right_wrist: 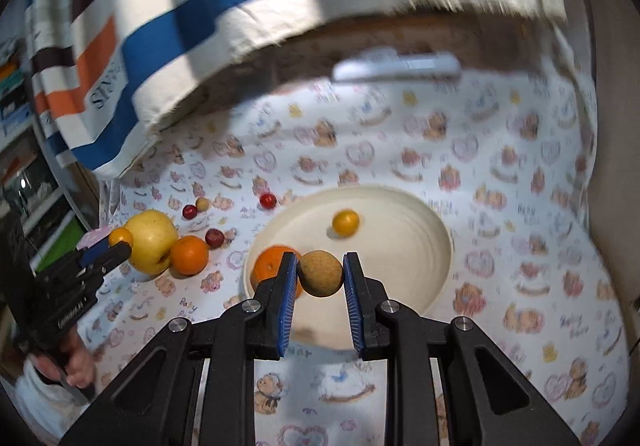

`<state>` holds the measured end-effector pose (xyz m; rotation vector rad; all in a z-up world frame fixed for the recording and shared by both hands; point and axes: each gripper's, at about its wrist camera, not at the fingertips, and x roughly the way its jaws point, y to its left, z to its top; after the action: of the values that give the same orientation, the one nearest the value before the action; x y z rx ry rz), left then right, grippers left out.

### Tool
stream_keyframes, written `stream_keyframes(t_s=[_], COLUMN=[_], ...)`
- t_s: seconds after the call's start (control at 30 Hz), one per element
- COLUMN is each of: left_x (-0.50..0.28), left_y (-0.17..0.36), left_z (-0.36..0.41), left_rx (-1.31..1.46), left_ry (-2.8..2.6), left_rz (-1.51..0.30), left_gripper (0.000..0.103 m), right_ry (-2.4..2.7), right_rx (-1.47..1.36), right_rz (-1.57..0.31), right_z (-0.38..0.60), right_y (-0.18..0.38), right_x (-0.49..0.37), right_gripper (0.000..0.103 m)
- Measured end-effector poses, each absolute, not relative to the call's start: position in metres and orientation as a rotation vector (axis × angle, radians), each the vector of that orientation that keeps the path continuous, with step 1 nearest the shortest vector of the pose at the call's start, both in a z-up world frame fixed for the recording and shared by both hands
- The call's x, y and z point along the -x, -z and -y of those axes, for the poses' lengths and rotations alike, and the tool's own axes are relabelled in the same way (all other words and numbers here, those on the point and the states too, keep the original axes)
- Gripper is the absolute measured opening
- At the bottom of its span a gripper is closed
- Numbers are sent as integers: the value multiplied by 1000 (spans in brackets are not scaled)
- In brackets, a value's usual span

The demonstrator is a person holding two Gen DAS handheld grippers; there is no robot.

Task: Organize fruits
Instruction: 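Place the small orange on the plate with the left tool while the right tool places the brown fruit there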

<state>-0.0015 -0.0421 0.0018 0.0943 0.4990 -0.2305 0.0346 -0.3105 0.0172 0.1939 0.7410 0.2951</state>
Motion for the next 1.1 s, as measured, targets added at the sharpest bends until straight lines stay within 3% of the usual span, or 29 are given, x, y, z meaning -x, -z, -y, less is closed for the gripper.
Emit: stream_keyframes(t_s=[0.5,1.1], left_x=[-24,-37], left_y=[-17,19], left_z=[121,191], left_rx=[-108,-200], left_ry=[391,541], left_rz=[-631,-765], left_gripper=[27,27], right_ry=[-237,-179], right_rx=[-220,-297], right_rz=[-870,-942], right_z=[322,343], right_y=[-3,15], right_x=[-44,-53], right_gripper=[24,24])
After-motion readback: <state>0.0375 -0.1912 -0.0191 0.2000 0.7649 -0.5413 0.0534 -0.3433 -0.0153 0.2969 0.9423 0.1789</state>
